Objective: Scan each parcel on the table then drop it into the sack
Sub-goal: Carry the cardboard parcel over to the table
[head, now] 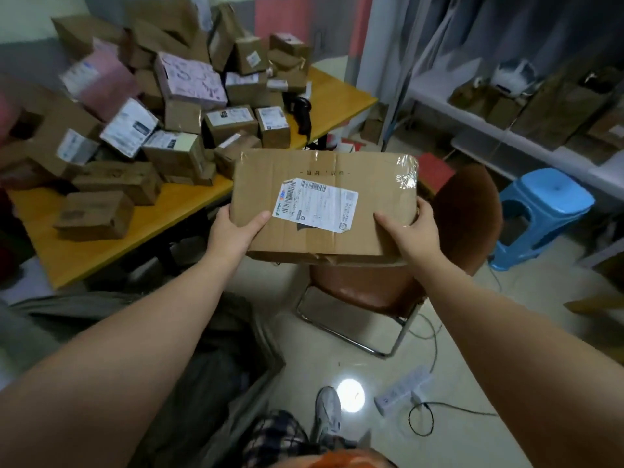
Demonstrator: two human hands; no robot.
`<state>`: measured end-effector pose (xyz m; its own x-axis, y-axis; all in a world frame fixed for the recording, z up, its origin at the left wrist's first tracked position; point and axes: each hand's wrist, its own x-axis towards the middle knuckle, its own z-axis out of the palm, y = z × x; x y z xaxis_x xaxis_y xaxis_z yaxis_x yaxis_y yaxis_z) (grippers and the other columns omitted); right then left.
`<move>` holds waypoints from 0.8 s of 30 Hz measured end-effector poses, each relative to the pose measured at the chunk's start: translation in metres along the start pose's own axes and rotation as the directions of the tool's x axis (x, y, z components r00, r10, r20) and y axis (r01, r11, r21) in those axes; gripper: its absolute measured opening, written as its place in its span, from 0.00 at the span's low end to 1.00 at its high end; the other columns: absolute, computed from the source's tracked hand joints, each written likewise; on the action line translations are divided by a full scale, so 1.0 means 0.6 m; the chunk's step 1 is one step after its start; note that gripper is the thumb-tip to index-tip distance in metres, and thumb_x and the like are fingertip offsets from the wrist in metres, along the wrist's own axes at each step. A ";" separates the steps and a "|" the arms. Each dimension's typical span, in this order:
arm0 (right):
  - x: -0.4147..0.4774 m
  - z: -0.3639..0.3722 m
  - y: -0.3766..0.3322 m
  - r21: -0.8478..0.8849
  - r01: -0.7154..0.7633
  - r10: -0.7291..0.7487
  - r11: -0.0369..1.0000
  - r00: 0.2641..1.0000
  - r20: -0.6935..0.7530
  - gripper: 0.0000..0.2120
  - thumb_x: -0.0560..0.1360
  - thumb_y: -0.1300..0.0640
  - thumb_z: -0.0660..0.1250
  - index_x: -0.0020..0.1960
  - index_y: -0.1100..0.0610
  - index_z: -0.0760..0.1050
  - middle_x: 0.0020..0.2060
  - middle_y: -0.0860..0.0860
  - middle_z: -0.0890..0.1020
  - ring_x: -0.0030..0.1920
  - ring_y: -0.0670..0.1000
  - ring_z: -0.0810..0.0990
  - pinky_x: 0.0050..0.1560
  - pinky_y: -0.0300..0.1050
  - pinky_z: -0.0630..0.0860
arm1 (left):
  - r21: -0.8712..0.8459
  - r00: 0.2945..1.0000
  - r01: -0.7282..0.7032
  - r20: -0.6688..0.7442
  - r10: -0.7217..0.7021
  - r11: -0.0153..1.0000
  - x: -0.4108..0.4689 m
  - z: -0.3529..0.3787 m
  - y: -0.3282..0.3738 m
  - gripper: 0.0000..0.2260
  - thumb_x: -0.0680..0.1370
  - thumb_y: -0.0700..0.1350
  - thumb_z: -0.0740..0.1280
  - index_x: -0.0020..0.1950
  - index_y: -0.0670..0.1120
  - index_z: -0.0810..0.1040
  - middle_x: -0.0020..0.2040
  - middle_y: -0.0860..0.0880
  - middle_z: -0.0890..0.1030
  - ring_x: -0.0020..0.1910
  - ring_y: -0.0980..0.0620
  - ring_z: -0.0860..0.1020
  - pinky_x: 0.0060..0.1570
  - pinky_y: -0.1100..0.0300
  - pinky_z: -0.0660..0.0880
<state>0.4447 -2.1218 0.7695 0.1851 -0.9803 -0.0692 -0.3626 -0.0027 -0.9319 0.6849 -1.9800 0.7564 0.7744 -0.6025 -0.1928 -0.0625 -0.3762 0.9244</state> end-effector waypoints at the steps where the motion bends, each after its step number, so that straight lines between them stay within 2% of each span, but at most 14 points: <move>1: 0.027 0.005 -0.008 0.000 0.000 0.000 1.000 1.000 0.021 0.39 0.70 0.49 0.75 0.74 0.55 0.59 0.58 0.44 0.69 0.59 0.46 0.71 0.58 0.41 0.68 | 0.011 1.000 0.011 -0.019 -0.011 1.000 0.019 0.007 0.005 0.34 0.72 0.57 0.72 0.73 0.48 0.64 0.66 0.48 0.73 0.63 0.48 0.73 0.55 0.55 0.71; 5: 0.121 0.048 -0.043 0.003 -0.002 0.002 1.000 0.996 0.086 0.38 0.71 0.49 0.74 0.75 0.55 0.58 0.62 0.48 0.71 0.59 0.45 0.70 0.56 0.40 0.67 | -0.031 0.993 0.023 -0.114 -0.026 0.999 0.092 0.025 0.038 0.34 0.73 0.55 0.72 0.73 0.48 0.62 0.65 0.49 0.72 0.61 0.51 0.72 0.56 0.55 0.72; 10: 0.245 0.128 -0.096 0.045 0.026 -0.030 0.999 0.995 0.096 0.40 0.71 0.49 0.75 0.75 0.55 0.58 0.68 0.52 0.71 0.66 0.52 0.71 0.59 0.41 0.67 | -0.099 0.975 -0.072 -0.217 0.050 0.992 0.219 0.016 0.104 0.32 0.74 0.50 0.73 0.72 0.43 0.62 0.60 0.52 0.70 0.57 0.56 0.70 0.46 0.71 0.67; 12: 0.295 0.168 -0.125 0.078 0.046 -0.054 0.996 0.993 0.103 0.39 0.71 0.50 0.74 0.75 0.55 0.58 0.68 0.52 0.71 0.66 0.52 0.71 0.60 0.42 0.68 | -0.102 0.965 -0.102 -0.251 0.073 0.990 0.278 0.002 0.131 0.30 0.74 0.49 0.73 0.71 0.43 0.63 0.58 0.53 0.70 0.56 0.57 0.70 0.43 0.74 0.66; 16: 0.396 0.269 -0.193 0.132 0.056 -0.075 0.990 0.986 0.147 0.40 0.70 0.48 0.75 0.75 0.53 0.57 0.67 0.50 0.70 0.65 0.51 0.71 0.65 0.49 0.70 | -0.111 0.949 -0.163 -0.290 0.125 0.980 0.403 -0.040 0.175 0.29 0.74 0.50 0.73 0.70 0.45 0.64 0.59 0.52 0.72 0.57 0.54 0.72 0.53 0.63 0.69; 20: 0.496 0.372 -0.264 0.216 0.013 -0.050 0.976 0.985 0.165 0.43 0.68 0.47 0.76 0.76 0.54 0.57 0.67 0.50 0.71 0.64 0.51 0.72 0.66 0.50 0.70 | -0.124 0.936 -0.206 -0.314 0.158 0.971 0.533 -0.091 0.221 0.28 0.74 0.48 0.73 0.70 0.44 0.66 0.59 0.51 0.73 0.55 0.54 0.74 0.42 0.75 0.70; 21: 0.517 0.392 -0.278 0.236 -0.011 -0.032 0.972 0.983 0.179 0.44 0.67 0.46 0.76 0.75 0.55 0.59 0.65 0.49 0.72 0.63 0.51 0.73 0.65 0.51 0.72 | -0.135 0.934 -0.210 -0.319 0.158 0.968 0.564 -0.103 0.230 0.28 0.74 0.48 0.73 0.69 0.44 0.66 0.59 0.50 0.74 0.55 0.53 0.74 0.42 0.74 0.71; 24: 0.573 0.440 -0.303 0.277 -0.082 0.017 0.957 0.974 0.227 0.46 0.60 0.33 0.76 0.71 0.52 0.65 0.63 0.50 0.74 0.58 0.53 0.77 0.58 0.56 0.77 | -0.151 0.934 -0.206 -0.326 0.148 0.967 0.651 -0.134 0.246 0.24 0.72 0.50 0.74 0.62 0.46 0.67 0.58 0.49 0.76 0.57 0.51 0.77 0.52 0.62 0.72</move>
<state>0.8152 -2.4059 0.8209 0.3814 -0.9097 -0.1643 -0.1090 0.1323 -0.9852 1.0288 -2.2141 0.8442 0.9192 -0.3885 0.0642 -0.1249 -0.1330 0.9832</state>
